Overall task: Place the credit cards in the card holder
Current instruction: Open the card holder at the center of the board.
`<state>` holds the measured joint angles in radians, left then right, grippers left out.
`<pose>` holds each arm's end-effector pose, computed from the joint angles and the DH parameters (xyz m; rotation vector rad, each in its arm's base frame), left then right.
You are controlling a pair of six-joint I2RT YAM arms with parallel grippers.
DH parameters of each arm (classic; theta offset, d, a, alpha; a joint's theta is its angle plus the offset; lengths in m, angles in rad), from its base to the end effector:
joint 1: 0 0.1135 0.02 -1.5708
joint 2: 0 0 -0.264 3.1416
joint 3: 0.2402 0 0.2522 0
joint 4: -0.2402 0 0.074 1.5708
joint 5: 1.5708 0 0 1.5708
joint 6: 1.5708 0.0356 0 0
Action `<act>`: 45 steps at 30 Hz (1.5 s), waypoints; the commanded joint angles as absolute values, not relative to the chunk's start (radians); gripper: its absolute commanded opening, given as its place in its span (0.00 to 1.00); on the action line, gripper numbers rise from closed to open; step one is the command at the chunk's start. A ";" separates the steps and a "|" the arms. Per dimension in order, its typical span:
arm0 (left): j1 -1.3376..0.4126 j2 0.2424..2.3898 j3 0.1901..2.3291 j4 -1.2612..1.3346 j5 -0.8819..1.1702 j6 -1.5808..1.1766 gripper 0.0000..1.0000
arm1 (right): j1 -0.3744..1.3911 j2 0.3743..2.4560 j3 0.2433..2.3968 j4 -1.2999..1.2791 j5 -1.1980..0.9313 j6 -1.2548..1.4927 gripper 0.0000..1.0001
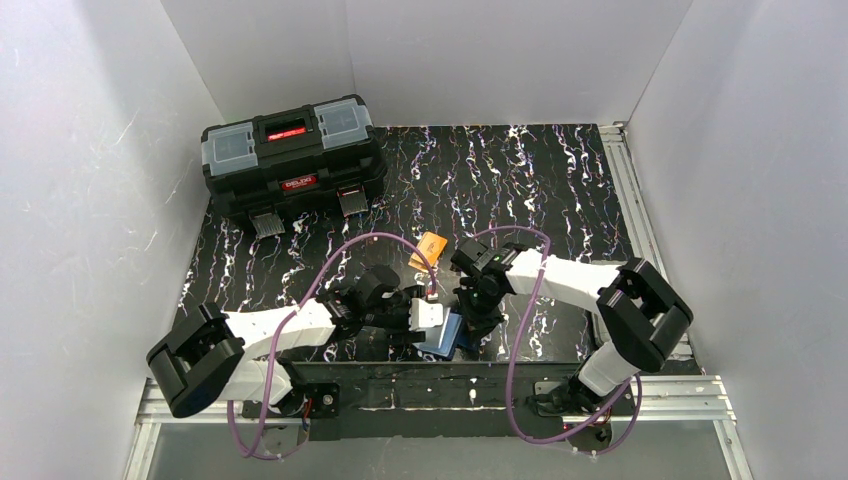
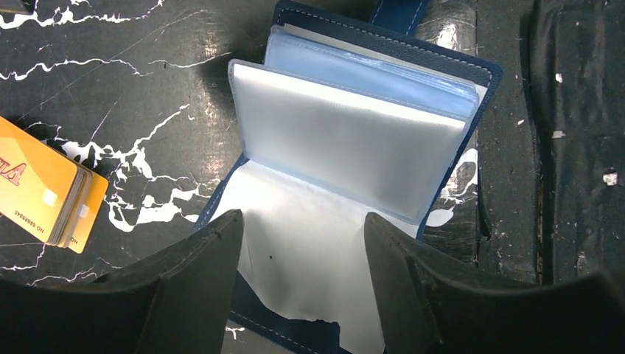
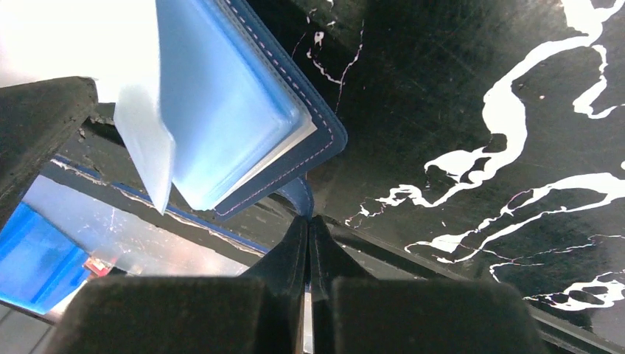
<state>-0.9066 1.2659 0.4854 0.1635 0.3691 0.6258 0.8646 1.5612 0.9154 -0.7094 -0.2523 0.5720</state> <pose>0.1406 -0.2004 0.1736 1.6670 1.4283 -0.5619 0.1700 0.2130 0.1720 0.4931 -3.0554 -0.5159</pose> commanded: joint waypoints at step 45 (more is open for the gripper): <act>-0.908 1.185 0.529 0.257 0.425 0.463 0.41 | 0.864 1.449 1.066 -0.746 -0.196 0.551 0.01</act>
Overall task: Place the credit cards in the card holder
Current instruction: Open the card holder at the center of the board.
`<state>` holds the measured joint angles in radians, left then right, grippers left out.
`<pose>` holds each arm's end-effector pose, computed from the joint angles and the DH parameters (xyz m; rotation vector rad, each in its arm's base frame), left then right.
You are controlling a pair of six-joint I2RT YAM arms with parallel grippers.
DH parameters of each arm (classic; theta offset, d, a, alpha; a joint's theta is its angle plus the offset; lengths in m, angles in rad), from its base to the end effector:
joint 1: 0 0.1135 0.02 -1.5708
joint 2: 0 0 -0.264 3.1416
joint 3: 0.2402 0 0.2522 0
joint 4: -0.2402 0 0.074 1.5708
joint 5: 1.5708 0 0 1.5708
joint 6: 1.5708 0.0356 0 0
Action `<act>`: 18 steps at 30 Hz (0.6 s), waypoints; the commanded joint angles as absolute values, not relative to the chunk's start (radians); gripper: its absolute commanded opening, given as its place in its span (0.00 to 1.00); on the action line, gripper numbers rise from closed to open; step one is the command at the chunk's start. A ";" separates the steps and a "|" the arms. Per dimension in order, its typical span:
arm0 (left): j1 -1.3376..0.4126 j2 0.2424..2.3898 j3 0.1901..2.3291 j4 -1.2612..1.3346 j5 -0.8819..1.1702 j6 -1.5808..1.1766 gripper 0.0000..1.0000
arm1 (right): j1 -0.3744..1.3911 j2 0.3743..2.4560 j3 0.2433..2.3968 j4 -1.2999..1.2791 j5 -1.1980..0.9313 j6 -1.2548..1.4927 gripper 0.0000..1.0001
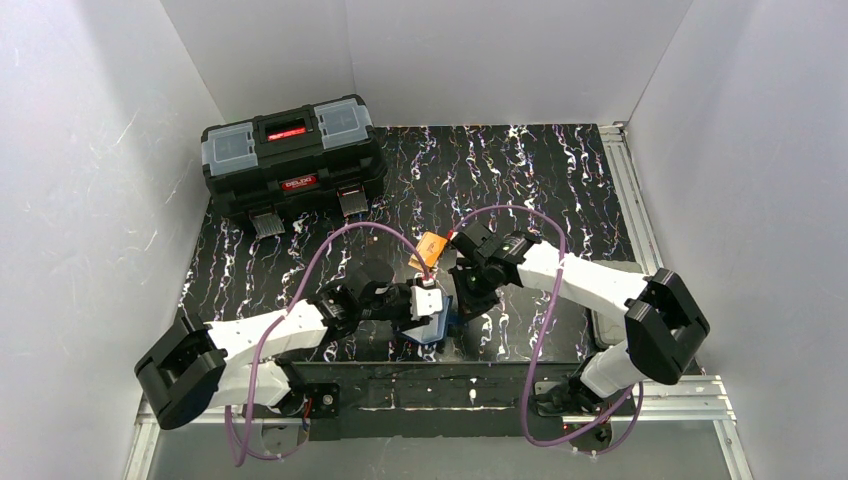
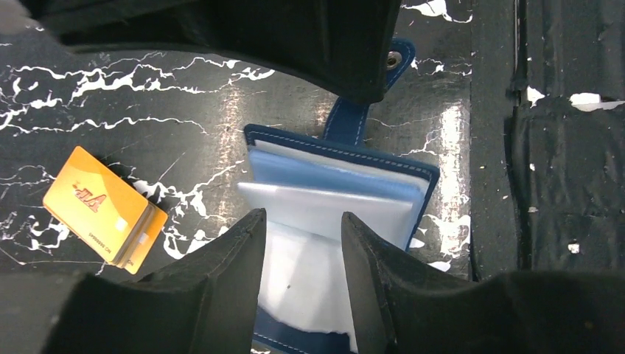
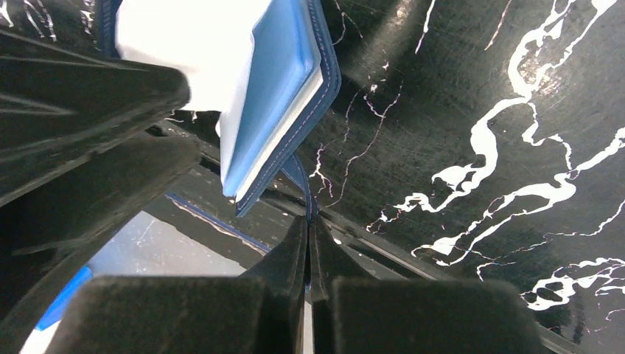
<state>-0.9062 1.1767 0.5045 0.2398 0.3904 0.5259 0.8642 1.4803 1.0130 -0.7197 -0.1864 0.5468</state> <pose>0.1403 -0.2010 0.2069 1.5102 1.3485 -0.6329 0.1785 0.2193 0.2186 -0.5128 2.8692 0.5745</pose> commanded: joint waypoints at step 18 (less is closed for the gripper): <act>-0.908 1.161 0.607 0.289 0.352 0.380 0.41 | 0.865 1.466 1.087 -0.743 -0.226 0.549 0.01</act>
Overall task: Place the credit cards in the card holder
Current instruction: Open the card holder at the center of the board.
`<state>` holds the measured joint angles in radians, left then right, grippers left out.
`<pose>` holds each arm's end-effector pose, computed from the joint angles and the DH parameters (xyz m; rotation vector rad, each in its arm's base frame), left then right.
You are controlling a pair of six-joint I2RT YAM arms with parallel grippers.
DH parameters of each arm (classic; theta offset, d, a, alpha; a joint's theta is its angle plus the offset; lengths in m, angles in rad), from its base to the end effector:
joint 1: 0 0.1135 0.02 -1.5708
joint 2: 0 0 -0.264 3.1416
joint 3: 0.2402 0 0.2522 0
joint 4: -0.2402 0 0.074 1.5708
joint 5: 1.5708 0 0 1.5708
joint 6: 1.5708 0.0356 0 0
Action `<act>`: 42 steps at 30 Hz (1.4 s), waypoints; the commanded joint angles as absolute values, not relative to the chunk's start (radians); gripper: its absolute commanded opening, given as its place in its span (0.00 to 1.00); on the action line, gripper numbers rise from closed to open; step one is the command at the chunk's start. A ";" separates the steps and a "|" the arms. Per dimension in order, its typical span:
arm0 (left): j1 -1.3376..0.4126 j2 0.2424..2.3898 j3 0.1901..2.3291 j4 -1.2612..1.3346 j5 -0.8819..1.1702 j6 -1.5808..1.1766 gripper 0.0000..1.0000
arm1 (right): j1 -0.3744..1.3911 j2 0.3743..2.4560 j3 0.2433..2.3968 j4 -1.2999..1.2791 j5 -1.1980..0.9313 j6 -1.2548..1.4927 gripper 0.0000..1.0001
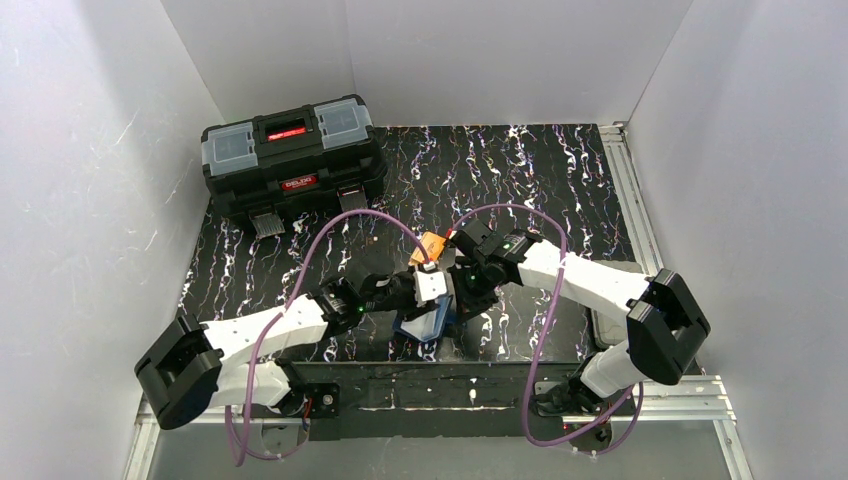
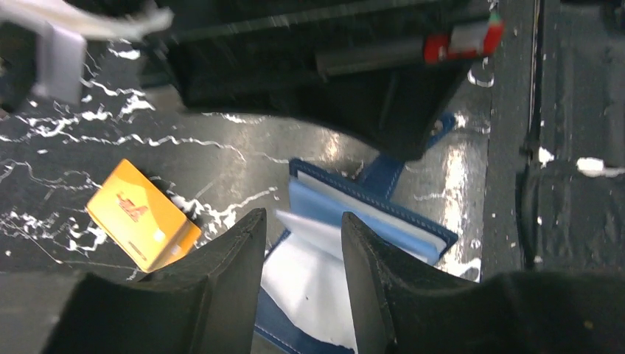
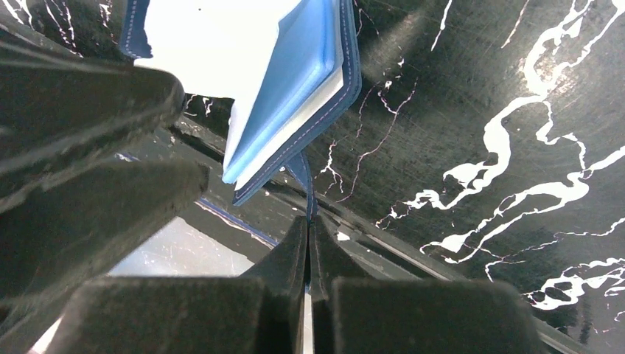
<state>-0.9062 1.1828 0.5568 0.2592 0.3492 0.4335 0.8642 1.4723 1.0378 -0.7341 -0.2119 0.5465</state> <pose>0.1471 -0.2075 0.2244 1.4000 1.3858 -0.6500 0.1787 0.2209 0.2274 -0.5221 2.8607 0.6196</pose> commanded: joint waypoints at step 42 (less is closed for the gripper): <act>-0.911 1.251 0.500 0.244 0.441 0.580 0.42 | 0.865 1.496 0.937 -0.668 -0.220 0.543 0.01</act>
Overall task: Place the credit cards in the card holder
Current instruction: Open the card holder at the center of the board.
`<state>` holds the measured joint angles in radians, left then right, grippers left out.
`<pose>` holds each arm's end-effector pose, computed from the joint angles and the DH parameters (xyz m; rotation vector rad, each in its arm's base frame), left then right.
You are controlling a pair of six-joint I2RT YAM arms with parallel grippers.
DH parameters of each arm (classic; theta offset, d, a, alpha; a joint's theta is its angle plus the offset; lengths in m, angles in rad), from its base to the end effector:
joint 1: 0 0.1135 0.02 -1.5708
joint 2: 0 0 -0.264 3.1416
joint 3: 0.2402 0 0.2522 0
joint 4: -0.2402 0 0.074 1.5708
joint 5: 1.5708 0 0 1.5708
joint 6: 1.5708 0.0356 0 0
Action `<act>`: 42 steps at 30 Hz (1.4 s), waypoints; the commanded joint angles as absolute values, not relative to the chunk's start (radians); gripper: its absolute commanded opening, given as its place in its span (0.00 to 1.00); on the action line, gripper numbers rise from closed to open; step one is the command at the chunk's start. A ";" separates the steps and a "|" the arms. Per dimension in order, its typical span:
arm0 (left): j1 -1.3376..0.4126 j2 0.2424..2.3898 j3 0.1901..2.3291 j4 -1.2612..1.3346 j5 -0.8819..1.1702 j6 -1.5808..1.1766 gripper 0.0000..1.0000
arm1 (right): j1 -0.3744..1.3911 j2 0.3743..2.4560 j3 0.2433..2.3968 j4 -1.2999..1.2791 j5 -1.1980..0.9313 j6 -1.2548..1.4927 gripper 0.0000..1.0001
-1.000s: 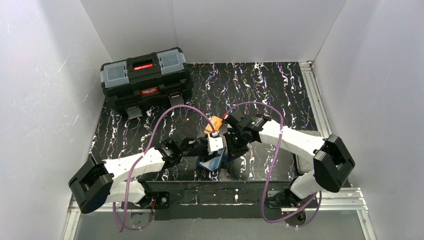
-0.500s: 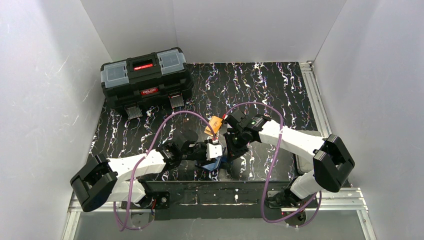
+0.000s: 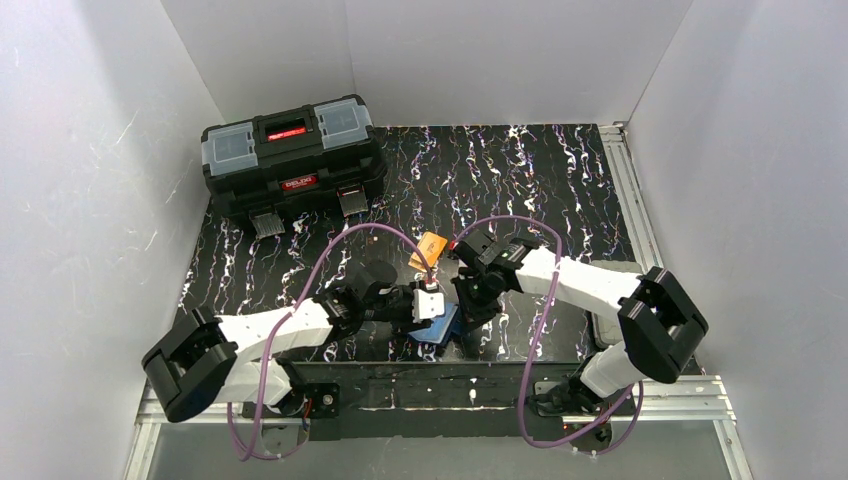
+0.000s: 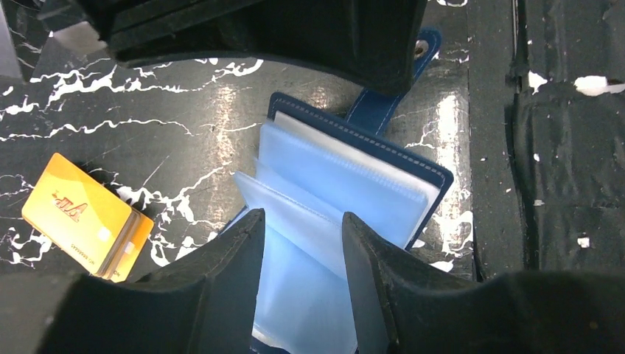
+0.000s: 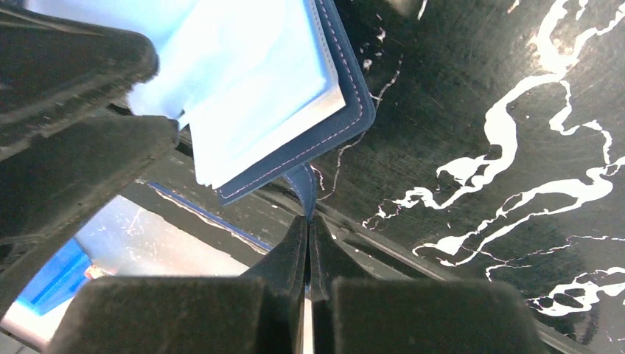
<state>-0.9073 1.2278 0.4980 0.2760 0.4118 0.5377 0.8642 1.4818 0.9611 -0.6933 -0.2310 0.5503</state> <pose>0.1425 -0.2054 0.1968 1.5389 1.3457 -0.6489 0.1735 0.2158 0.2048 -0.5235 2.9125 0.6075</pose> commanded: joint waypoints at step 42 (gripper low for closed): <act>-0.936 1.278 0.599 0.098 0.180 0.689 0.35 | 0.857 1.374 0.895 -0.648 -0.029 0.608 0.32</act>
